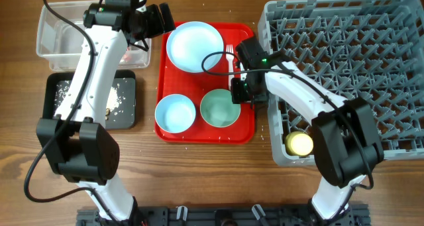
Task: Sort waste into correct bins and load items into the dishwasher rack
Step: 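Move the right gripper to the green bowl on the red tray and grasp it, then carry the green bowl into the rack's top row and release it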
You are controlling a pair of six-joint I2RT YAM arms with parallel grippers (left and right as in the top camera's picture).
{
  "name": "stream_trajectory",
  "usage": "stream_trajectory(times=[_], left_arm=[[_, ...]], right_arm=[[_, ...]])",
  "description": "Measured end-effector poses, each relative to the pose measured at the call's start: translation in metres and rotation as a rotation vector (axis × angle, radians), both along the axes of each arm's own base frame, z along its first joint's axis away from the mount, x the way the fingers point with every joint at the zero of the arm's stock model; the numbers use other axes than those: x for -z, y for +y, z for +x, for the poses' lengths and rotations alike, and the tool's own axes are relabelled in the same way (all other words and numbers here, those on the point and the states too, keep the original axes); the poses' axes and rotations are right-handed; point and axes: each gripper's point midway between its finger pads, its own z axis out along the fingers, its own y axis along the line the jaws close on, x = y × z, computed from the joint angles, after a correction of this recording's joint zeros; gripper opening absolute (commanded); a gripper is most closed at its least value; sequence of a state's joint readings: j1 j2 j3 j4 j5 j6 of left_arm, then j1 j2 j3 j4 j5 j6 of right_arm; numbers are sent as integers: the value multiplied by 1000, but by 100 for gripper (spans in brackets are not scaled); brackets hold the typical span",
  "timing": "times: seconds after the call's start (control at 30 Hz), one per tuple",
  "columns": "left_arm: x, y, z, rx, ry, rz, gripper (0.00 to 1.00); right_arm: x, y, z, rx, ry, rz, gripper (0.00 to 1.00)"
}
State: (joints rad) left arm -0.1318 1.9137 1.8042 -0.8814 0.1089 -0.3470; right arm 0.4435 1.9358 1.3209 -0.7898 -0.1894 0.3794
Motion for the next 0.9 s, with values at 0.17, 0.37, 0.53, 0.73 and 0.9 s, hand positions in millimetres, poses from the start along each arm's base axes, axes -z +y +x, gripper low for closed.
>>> stream_trajectory(times=[0.17,0.37,0.53,0.73,0.9], left_arm=[[0,0,0,0,0,0,100],[0,0,0,0,0,0,100],[0,0,0,0,0,0,100],[0,0,0,0,0,0,100],[0,0,0,0,0,0,100]], right_arm=[[0,0,0,-22,-7,-1,24],[0,0,0,-38,-11,-2,24],[0,3,-1,-53,-13,-3,18],[0,4,-3,-70,-13,-6,4],[1,3,-2,-73,-16,-12,4]])
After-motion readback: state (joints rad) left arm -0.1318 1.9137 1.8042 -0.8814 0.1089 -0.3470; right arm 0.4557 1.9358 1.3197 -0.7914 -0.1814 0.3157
